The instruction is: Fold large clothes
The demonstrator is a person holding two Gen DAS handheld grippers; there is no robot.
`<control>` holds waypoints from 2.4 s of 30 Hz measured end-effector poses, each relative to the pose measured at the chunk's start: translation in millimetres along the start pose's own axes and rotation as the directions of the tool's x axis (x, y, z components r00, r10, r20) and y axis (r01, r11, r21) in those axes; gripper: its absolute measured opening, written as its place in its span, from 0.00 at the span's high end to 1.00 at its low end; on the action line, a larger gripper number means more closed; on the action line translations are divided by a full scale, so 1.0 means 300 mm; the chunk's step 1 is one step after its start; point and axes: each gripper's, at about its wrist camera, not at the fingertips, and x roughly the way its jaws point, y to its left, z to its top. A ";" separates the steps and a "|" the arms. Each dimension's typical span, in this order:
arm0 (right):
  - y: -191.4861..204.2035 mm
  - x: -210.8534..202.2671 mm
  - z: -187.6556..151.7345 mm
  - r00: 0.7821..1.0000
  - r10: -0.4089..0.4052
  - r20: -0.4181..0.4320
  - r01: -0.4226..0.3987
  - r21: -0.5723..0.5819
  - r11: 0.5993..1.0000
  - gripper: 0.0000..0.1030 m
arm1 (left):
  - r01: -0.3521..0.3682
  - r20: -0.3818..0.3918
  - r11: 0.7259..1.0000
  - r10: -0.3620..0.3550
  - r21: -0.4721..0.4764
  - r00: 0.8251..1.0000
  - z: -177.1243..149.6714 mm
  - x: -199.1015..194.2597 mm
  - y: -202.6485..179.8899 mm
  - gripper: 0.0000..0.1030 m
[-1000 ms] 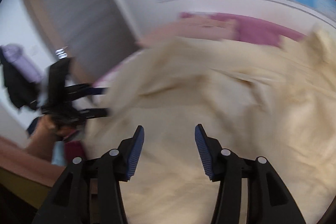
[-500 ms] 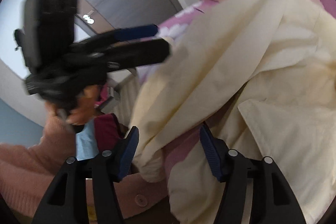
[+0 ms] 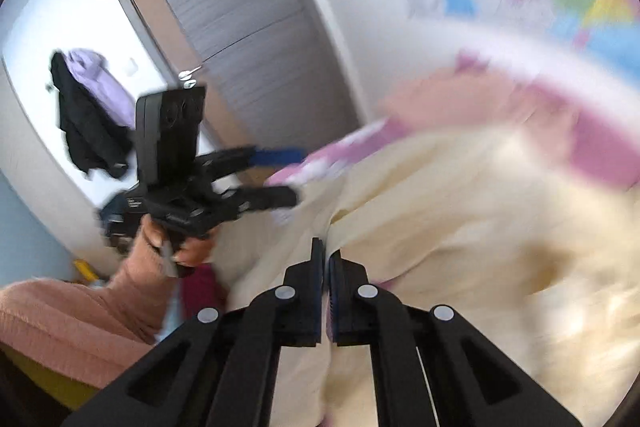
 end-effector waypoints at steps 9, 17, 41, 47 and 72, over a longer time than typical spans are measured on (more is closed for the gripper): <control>-0.272 -0.340 -0.097 0.900 -0.432 -0.056 0.434 0.025 0.900 0.93 | 0.168 -0.104 0.974 -0.153 0.151 0.983 0.033 0.224 -0.232 0.12; -0.546 -0.406 -0.474 0.896 -0.435 -0.087 0.427 0.427 0.797 0.32 | 0.167 -0.259 0.972 -0.121 0.163 0.958 -0.001 0.520 -0.316 0.12; -0.541 -0.621 -0.325 0.706 -0.706 0.055 0.642 0.372 0.671 0.86 | 0.171 -0.171 0.972 -0.143 0.160 0.975 0.208 0.642 -0.402 0.12; -0.765 -0.499 -0.429 0.723 -0.682 -0.111 0.651 0.439 0.619 0.83 | 0.137 -0.289 0.983 -0.096 0.126 0.953 0.180 0.838 -0.377 0.12; -0.834 -0.329 -0.538 0.712 -0.687 -0.145 0.676 0.408 0.614 0.79 | 0.027 -0.316 0.978 0.040 0.205 0.948 0.188 0.904 -0.425 0.12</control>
